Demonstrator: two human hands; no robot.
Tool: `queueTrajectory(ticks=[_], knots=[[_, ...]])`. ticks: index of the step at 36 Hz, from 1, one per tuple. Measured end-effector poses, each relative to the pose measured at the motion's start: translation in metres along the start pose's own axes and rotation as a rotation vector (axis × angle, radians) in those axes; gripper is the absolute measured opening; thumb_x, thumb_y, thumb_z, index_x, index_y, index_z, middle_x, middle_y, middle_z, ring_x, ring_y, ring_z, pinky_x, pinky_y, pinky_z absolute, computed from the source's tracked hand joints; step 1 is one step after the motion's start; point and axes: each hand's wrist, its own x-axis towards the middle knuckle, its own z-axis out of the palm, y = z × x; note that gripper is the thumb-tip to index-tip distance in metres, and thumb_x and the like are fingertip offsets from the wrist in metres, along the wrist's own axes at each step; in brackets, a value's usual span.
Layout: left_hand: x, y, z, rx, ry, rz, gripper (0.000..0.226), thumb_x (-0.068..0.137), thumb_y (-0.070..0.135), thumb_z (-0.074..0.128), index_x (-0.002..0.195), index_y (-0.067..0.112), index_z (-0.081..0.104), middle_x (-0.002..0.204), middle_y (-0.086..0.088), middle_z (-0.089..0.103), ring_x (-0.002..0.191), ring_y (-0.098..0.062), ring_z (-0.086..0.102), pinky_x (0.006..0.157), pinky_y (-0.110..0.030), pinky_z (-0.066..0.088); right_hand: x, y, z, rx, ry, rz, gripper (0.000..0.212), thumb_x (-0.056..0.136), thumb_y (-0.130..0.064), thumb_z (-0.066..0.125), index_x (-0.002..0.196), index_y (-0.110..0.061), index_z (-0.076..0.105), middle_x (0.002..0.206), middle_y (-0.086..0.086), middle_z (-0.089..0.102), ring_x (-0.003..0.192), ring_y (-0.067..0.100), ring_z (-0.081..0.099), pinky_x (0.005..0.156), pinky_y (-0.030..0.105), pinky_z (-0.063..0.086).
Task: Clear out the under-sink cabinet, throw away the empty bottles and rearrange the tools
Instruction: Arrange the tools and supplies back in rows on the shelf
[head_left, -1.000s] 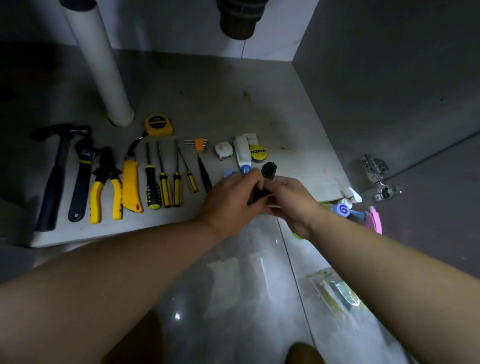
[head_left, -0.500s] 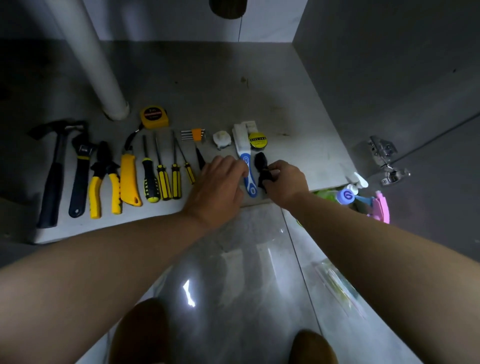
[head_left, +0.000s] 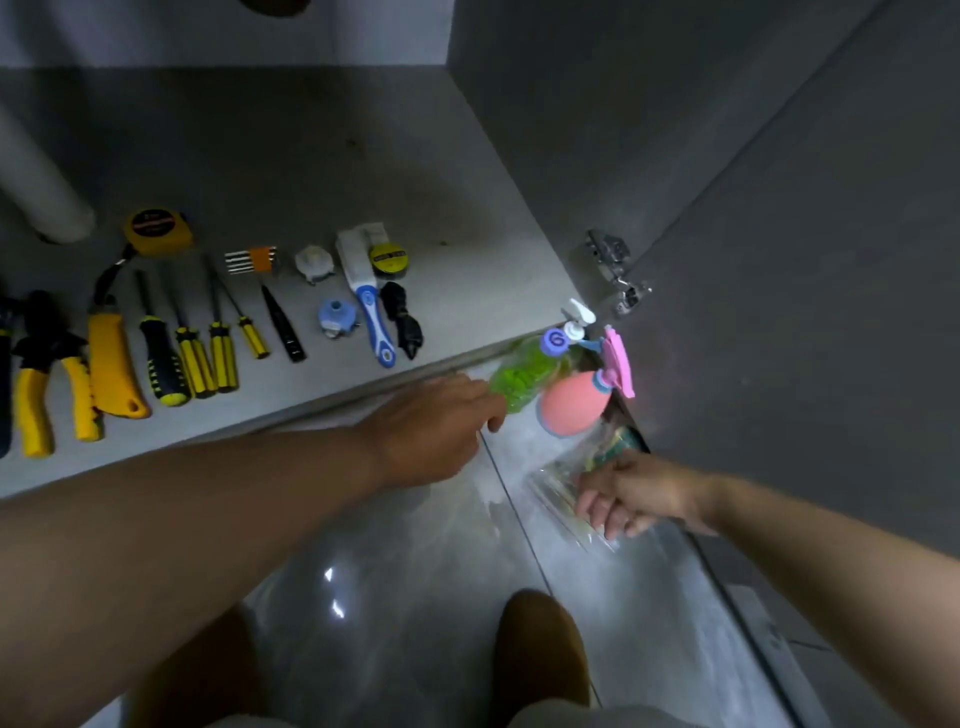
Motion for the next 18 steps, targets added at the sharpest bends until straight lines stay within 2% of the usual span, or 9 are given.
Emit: queueTrajectory(ticks=[2,5,8,9,11,14,16,18], knots=[[0.005,0.006,0.012,-0.051,-0.151,-0.047,0.027,0.088,0.011,0.053,0.110,0.026,0.059,0.105,0.006,0.056,0.101,-0.018,0.054,0.081,-0.027,0.039,0.000,0.024,0.006,0.021,0.051,0.062,0.044,0.099,-0.044,0.054,0.080,-0.008,0.071,0.068,0.008,0.062,0.053,0.017,0.059,0.050,0.021,0.045],[0.013,0.014,0.026,-0.146,-0.304,-0.127,0.025,0.092,0.016,0.050,0.110,0.033,0.057,0.103,0.012,0.051,0.099,-0.015,0.055,0.082,-0.029,0.043,0.005,0.043,0.006,0.034,0.271,0.083,0.042,0.095,-0.042,0.060,0.066,-0.012,0.063,0.052,0.006,0.052,0.040,0.017,0.047,0.044,0.019,0.039],[0.024,0.018,0.036,-0.199,-0.382,-0.195,0.022,0.094,0.020,0.054,0.113,0.031,0.057,0.106,0.007,0.052,0.095,-0.017,0.057,0.086,-0.035,0.050,0.010,0.050,0.004,0.238,0.436,0.221,0.039,0.091,-0.042,0.062,0.075,-0.007,0.061,0.050,0.007,0.056,0.039,0.020,0.051,0.045,0.021,0.043],[0.028,0.020,0.038,-0.217,-0.408,-0.216,0.022,0.094,0.021,0.056,0.115,0.029,0.058,0.108,0.004,0.053,0.094,-0.019,0.058,0.088,-0.036,0.050,0.010,0.051,0.006,0.338,0.419,0.287,0.042,0.091,-0.048,0.062,0.084,-0.006,0.061,0.059,0.010,0.061,0.043,0.021,0.054,0.047,0.022,0.044],[0.036,0.022,0.044,-0.235,-0.451,-0.252,0.024,0.095,0.022,0.059,0.119,0.024,0.059,0.111,-0.002,0.054,0.097,-0.021,0.059,0.091,-0.036,0.050,0.011,0.053,0.014,0.491,0.328,0.412,0.059,0.088,-0.065,0.058,0.108,-0.010,0.057,0.090,0.014,0.065,0.064,0.024,0.063,0.055,0.024,0.049],[0.045,0.026,0.056,-0.249,-0.473,-0.292,0.026,0.095,0.023,0.062,0.121,0.020,0.060,0.113,-0.007,0.056,0.099,-0.022,0.060,0.090,-0.032,0.048,0.023,0.064,0.026,0.711,0.320,0.442,0.073,0.081,-0.073,0.060,0.133,-0.023,0.047,0.129,0.015,0.054,0.106,0.032,0.060,0.082,0.041,0.057],[0.047,0.026,0.063,-0.272,-0.467,-0.314,0.025,0.095,0.023,0.063,0.120,0.019,0.061,0.113,-0.008,0.057,0.099,-0.021,0.060,0.091,-0.031,0.048,0.035,0.069,0.031,0.896,0.361,0.372,0.077,0.081,-0.070,0.063,0.141,-0.024,0.047,0.142,0.011,0.048,0.122,0.031,0.053,0.097,0.048,0.051],[0.046,0.024,0.068,-0.284,-0.463,-0.332,0.025,0.094,0.023,0.064,0.119,0.019,0.062,0.113,-0.009,0.057,0.099,-0.022,0.060,0.092,-0.031,0.048,0.048,0.072,0.034,1.052,0.363,0.294,0.073,0.082,-0.068,0.064,0.138,-0.023,0.053,0.144,0.005,0.051,0.128,0.027,0.051,0.104,0.052,0.046]])
